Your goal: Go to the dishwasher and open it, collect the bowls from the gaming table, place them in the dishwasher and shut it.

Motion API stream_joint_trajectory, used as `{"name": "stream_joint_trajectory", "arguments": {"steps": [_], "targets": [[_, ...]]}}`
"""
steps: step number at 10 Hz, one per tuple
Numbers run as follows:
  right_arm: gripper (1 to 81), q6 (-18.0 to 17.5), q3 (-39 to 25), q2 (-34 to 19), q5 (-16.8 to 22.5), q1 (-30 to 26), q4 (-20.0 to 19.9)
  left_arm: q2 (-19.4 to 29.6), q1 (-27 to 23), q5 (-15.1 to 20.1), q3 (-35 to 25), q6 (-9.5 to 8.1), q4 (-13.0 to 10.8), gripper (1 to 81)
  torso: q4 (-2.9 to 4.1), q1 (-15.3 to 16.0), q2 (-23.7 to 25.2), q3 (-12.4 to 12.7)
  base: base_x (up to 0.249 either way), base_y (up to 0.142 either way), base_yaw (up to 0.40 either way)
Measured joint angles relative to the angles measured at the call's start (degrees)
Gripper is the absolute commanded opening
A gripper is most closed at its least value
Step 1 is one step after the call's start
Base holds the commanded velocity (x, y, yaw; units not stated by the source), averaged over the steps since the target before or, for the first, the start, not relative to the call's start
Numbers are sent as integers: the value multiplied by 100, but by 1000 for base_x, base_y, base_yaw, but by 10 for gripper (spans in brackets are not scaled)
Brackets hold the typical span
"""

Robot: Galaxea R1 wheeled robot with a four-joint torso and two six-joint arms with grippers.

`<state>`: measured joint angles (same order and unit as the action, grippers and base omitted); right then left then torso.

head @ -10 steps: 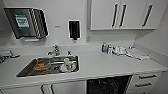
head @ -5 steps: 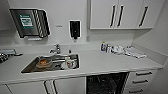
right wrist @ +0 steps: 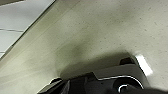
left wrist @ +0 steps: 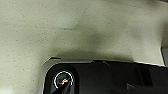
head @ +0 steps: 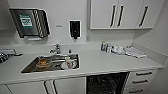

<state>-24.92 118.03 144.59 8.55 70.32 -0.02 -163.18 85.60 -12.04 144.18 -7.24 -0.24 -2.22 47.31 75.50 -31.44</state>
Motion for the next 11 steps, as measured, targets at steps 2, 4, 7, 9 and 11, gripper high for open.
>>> {"name": "stream_joint_trajectory", "arguments": {"steps": [2,4,7,9,11], "targets": [[811,9,339,227,0,210,297,-16,17,4,54,0,0,811,0,0,0,0,0,0,0],[811,11,752,638,-111,435,512,-46,15,0,152,0,0,811,0,0,0,0,0,0,0],[811,12,1701,1235,-373,700,825,-226,15,6,591,0,0,811,0,0,0,0,0,0,0],[811,11,1971,1740,-681,1083,1173,-346,12,20,789,-2,0,811,0,0,0,0,0,0,0],[811,11,2127,1875,-736,1320,1406,-363,12,28,786,0,-2,811,0,-33,-48,0,0,0,0]]}}
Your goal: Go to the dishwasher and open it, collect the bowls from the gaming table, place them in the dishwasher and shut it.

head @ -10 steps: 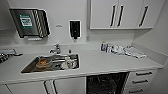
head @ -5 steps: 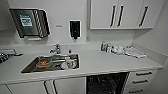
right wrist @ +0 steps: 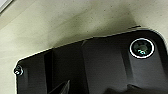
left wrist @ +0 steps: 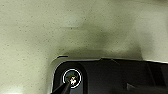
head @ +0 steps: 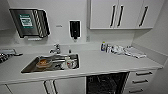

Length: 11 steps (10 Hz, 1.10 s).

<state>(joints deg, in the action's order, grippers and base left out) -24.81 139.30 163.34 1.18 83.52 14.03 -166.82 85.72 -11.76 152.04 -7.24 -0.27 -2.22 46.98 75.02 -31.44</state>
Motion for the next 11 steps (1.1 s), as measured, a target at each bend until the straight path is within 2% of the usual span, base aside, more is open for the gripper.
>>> {"name": "stream_joint_trajectory", "arguments": {"steps": [8,11], "targets": [[811,0,649,341,-96,-66,137,33,-30,6,46,68,-4,811,0,-937,-1493,35,0,0,0],[811,0,668,405,-105,-67,208,33,-48,0,72,85,-4,811,0,-1267,-2000,501,0,0,0]]}}
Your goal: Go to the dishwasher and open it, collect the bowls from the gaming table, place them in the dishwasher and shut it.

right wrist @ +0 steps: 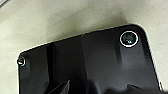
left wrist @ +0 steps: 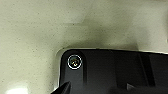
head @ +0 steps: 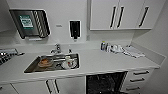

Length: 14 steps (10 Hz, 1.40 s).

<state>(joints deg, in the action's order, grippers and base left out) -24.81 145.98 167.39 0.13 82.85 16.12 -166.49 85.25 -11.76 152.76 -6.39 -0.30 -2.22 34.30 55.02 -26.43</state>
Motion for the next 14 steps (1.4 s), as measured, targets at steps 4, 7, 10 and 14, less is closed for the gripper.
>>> {"name": "stream_joint_trajectory", "arguments": {"steps": [4,7,10,14], "targets": [[811,0,2,12,16,30,6,-5,35,46,39,2,-5,811,0,-439,-671,378,0,0,0],[811,0,71,133,24,22,41,-38,22,44,71,2,-5,811,0,-818,-1266,406,0,0,0],[811,0,93,210,13,15,85,-63,17,50,165,2,-7,811,0,-1145,-1774,798,0,0,0],[811,0,107,207,27,0,91,-129,48,63,247,5,-7,811,0,-1626,-2503,975,0,0,0]]}}
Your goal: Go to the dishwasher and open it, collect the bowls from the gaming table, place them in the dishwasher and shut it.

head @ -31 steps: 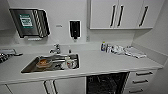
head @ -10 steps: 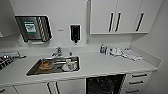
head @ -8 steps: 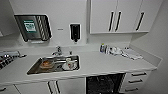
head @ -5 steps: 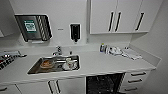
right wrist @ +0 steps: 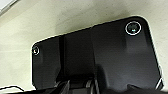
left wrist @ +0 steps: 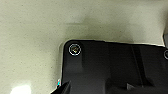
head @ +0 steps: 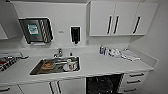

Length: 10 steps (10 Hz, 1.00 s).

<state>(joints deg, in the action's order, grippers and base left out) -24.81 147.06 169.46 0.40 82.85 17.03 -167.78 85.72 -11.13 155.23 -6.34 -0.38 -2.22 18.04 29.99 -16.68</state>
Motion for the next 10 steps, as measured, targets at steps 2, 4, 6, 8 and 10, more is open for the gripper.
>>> {"name": "stream_joint_trajectory", "arguments": {"steps": [2,4,6,8,10], "targets": [[811,0,0,2,22,20,20,-2,-11,2,9,0,0,811,0,-210,-343,96,0,0,0],[811,0,0,2,-5,-2,33,-2,-15,20,9,0,0,811,0,-433,-688,430,0,0,0],[811,0,0,2,12,30,38,-2,7,27,9,0,0,811,0,-637,-1001,575,0,0,0],[811,0,0,2,4,1,39,-2,16,35,9,0,0,811,0,-885,-1390,625,0,0,0],[811,0,0,2,6,1,39,-2,0,33,9,0,0,811,0,-1165,-1823,627,0,0,0]]}}
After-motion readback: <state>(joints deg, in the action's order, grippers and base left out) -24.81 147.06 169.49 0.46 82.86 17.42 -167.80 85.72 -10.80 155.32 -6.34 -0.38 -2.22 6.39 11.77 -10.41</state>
